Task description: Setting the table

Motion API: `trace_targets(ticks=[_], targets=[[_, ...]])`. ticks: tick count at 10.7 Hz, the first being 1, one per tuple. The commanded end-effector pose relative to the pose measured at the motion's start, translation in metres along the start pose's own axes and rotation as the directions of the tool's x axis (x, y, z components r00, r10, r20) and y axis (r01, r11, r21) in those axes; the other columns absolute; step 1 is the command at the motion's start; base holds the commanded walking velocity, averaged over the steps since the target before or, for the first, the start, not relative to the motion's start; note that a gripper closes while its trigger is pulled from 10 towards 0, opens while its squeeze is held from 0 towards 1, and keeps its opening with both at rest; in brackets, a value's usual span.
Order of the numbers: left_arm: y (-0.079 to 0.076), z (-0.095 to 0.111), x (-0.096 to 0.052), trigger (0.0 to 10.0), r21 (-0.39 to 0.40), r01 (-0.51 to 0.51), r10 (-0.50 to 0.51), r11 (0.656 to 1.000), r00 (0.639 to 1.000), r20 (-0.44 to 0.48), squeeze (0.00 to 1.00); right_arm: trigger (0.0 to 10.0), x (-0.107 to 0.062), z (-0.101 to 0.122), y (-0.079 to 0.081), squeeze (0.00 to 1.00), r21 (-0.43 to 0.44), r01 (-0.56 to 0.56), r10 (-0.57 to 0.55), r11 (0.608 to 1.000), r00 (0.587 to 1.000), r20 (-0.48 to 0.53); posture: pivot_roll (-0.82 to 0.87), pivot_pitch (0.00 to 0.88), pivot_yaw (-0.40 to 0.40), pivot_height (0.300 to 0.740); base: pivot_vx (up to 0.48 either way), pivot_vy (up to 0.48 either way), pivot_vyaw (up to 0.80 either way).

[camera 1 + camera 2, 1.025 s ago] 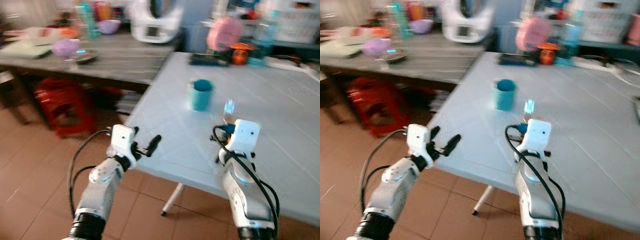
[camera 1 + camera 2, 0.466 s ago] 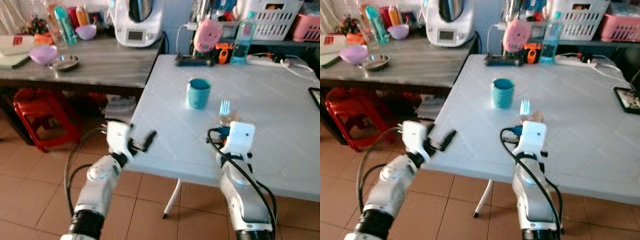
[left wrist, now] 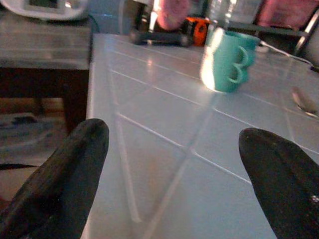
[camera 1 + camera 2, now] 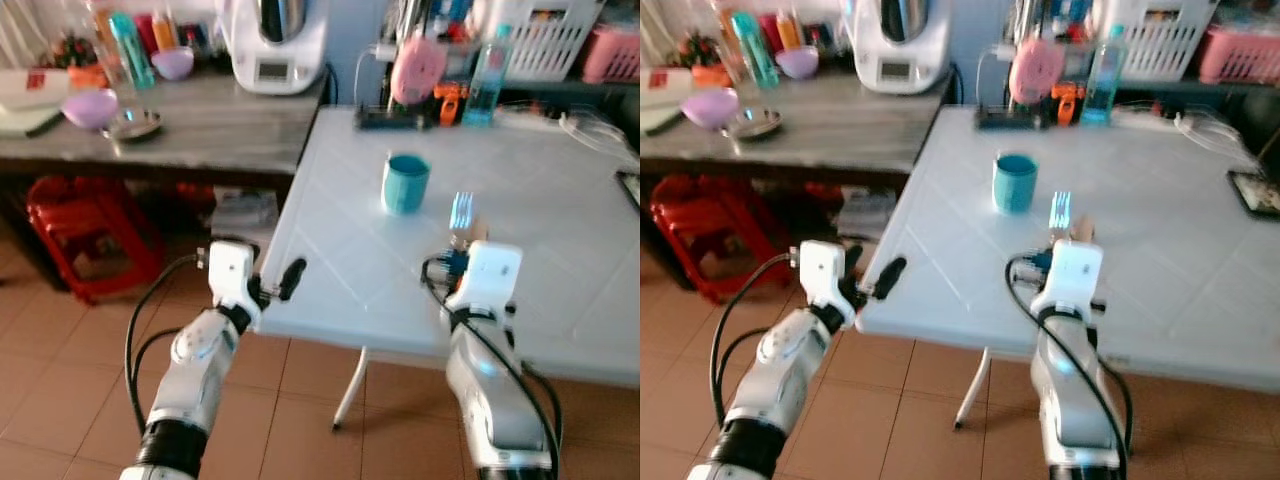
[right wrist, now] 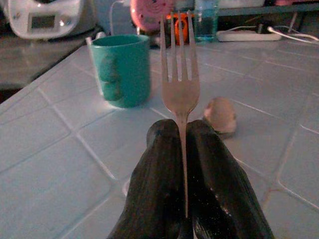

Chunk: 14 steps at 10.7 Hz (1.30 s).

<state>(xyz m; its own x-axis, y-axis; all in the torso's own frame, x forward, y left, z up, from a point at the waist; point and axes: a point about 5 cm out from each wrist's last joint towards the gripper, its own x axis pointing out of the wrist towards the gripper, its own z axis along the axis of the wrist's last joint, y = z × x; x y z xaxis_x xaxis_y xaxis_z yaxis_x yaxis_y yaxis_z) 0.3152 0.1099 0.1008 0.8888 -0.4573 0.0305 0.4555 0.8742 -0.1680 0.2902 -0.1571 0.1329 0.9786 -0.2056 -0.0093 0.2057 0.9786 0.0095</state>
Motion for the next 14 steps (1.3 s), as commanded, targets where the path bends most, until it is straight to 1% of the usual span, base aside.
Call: trace_targets(ticks=[1,5,7,9,10,11,12,14], targets=[[0.005,0.002,-0.001,10.0,0.027,-0.012,0.012,1.0,1.0,-0.001,0.0,10.0,-0.001,0.0,0.0,0.0,0.01,0.009,-0.009,1.0,1.0,-0.001,-0.01,0.0,0.077,0.74,0.0,0.48,0.0],[0.005,0.002,0.0,10.0,0.031,-0.008,0.008,0.999,1.0,0.001,0.0,10.0,0.0,-0.001,0.002,0.0,0.014,0.015,-0.015,1.0,1.0,0.005,-0.01,0.0,0.084,0.74,0.0,0.48,0.0],[0.004,0.002,0.0,10.0,0.033,-0.008,0.008,0.999,1.0,0.004,0.0,10.0,0.001,0.0,0.0,0.0,0.014,0.032,-0.032,0.999,0.999,0.016,-0.01,0.0,0.084,0.74,0.0,0.48,0.0],[0.008,0.004,-0.001,10.0,0.05,-0.038,0.037,0.998,0.999,0.021,0.0,10.0,-0.001,0.004,-0.01,0.0,-0.002,0.061,-0.061,0.998,0.997,0.054,-0.01,0.0,0.083,0.74,0.0,0.48,0.0],[0.016,0.006,-0.006,10.0,0.076,-0.085,0.083,0.993,0.996,0.035,0.0,10.0,-0.004,0.006,-0.021,0.0,-0.032,0.081,-0.079,0.996,0.994,0.082,-0.01,0.0,0.085,0.74,0.0,0.48,0.0],[0.022,0.005,-0.012,10.0,0.087,-0.115,0.112,0.99,0.993,0.031,0.0,10.0,-0.009,0.003,-0.03,0.0,-0.046,0.099,-0.095,0.994,0.992,0.08,-0.01,0.0,0.086,0.74,0.0,0.48,0.0],[0.025,0.005,-0.016,10.0,0.102,-0.134,0.13,0.986,0.991,0.042,0.0,10.0,-0.013,0.0,-0.035,0.0,-0.057,0.107,-0.102,0.993,0.992,0.077,-0.01,0.0,0.09,0.74,0.0,0.48,0.0],[0.025,0.003,-0.018,10.0,0.103,-0.137,0.134,0.985,0.99,0.041,0.0,10.0,-0.016,-0.002,-0.038,0.0,-0.064,0.117,-0.112,0.991,0.991,0.076,-0.01,0.0,0.095,0.74,0.0,0.48,0.0]])
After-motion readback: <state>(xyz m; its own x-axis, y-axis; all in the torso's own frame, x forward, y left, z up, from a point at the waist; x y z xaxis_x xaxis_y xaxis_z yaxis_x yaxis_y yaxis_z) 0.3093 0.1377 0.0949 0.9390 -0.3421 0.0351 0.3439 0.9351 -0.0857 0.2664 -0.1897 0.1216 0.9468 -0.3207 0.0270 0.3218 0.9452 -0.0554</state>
